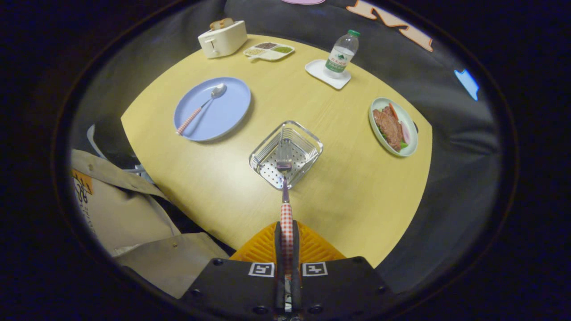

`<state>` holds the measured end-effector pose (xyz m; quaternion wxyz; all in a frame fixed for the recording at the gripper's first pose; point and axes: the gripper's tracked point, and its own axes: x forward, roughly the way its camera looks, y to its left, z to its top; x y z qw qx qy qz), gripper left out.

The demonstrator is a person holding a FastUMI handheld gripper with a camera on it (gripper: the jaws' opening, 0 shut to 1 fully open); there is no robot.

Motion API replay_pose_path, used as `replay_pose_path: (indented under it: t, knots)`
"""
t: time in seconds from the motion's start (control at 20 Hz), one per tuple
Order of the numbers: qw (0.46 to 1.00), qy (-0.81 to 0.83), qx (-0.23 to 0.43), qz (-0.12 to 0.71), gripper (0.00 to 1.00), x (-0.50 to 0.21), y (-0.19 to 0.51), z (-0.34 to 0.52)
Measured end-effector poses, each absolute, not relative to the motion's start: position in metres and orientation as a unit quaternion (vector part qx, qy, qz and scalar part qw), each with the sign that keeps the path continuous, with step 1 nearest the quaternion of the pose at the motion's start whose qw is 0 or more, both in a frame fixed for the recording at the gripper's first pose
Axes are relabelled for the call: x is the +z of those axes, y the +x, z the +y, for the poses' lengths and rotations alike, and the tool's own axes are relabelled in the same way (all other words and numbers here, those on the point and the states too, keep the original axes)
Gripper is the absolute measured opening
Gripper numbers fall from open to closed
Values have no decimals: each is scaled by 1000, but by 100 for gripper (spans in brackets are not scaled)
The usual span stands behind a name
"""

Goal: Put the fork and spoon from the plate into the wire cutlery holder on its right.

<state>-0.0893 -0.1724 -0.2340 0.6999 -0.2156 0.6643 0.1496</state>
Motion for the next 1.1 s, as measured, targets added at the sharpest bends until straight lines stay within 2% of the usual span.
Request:
replay_pose_path:
  t: [0.6,0.9,0.95,1.1]
  knots:
    - [624,-246,167,723,12,-250,-67,-161]
    - [647,-239,166,704,18,-244,-53,-151]
    - [658,-234,165,697,22,-244,-48,-148]
    - [692,-205,157,674,56,-235,-40,-138]
